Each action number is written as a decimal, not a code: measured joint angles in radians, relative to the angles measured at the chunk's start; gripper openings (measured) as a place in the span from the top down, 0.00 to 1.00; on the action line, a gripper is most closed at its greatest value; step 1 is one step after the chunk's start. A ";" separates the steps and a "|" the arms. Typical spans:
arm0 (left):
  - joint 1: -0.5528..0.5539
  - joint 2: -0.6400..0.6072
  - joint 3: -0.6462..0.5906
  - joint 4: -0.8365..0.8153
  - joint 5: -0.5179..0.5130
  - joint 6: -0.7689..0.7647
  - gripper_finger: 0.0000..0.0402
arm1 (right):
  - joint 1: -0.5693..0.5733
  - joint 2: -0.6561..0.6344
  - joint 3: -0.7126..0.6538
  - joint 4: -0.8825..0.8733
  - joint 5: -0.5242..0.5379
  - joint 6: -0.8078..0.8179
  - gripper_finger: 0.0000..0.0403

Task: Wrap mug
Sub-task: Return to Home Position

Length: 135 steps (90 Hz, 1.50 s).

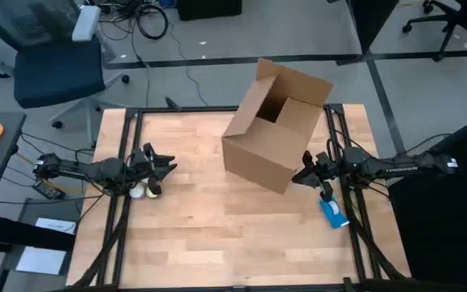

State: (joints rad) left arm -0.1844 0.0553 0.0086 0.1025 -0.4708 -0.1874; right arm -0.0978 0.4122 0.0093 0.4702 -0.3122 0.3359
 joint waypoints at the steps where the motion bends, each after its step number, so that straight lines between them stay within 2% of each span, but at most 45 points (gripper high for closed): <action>1: 0.000 -0.002 0.000 -0.005 0.000 0.000 0.67 | -0.002 0.000 0.000 0.000 -0.002 0.000 0.94; 29: 0.000 -0.004 0.000 -0.036 0.005 -0.001 0.67 | -0.055 0.000 0.000 -0.019 0.012 -0.105 0.94; 58: 0.000 -0.004 0.000 -0.033 0.005 0.007 0.67 | -0.086 0.002 0.000 -0.043 0.146 -0.311 0.94; 84: 0.000 -0.003 -0.001 -0.013 0.004 0.025 0.67 | -0.085 0.002 0.000 -0.109 0.148 -0.200 0.94; 103: 0.000 -0.003 -0.001 -0.007 0.004 0.025 0.67 | -0.085 0.001 0.000 -0.123 0.147 -0.295 0.94; 117: 0.000 -0.003 -0.001 -0.005 0.004 0.025 0.67 | -0.087 -0.014 0.015 -0.114 0.126 -0.218 0.94; 135: 0.000 -0.003 -0.001 -0.004 0.004 0.026 0.67 | -0.093 -0.069 0.031 -0.204 0.073 -0.258 0.94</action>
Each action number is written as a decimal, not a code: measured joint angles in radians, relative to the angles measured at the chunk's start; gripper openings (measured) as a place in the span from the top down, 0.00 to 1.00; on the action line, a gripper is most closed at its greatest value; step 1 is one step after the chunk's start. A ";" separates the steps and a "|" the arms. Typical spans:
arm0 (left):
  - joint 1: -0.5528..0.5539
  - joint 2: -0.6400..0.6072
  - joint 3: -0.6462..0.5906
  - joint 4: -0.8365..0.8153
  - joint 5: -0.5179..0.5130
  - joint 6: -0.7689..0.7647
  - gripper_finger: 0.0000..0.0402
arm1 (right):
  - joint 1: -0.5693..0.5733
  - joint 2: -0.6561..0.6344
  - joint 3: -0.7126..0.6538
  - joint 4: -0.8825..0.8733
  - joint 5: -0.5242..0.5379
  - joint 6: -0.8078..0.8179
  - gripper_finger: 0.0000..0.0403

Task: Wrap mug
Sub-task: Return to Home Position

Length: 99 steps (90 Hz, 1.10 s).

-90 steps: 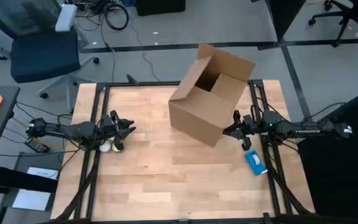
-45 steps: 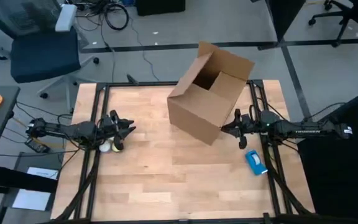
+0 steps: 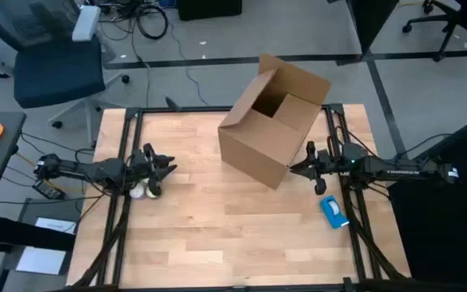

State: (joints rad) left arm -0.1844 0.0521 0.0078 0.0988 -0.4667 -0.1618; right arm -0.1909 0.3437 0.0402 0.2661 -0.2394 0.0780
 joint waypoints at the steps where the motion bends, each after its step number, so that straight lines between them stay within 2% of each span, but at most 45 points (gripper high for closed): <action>1: 0.000 0.000 0.000 0.000 0.000 0.000 0.67 | 0.000 -0.002 0.000 -0.008 0.000 0.006 0.94; 23: 0.000 0.000 0.000 0.003 0.000 0.000 0.67 | 0.000 -0.004 0.001 -0.059 0.001 0.130 0.94; 99: 0.000 0.000 0.000 0.003 0.000 0.000 0.67 | 0.000 -0.004 0.003 -0.058 0.002 0.129 0.94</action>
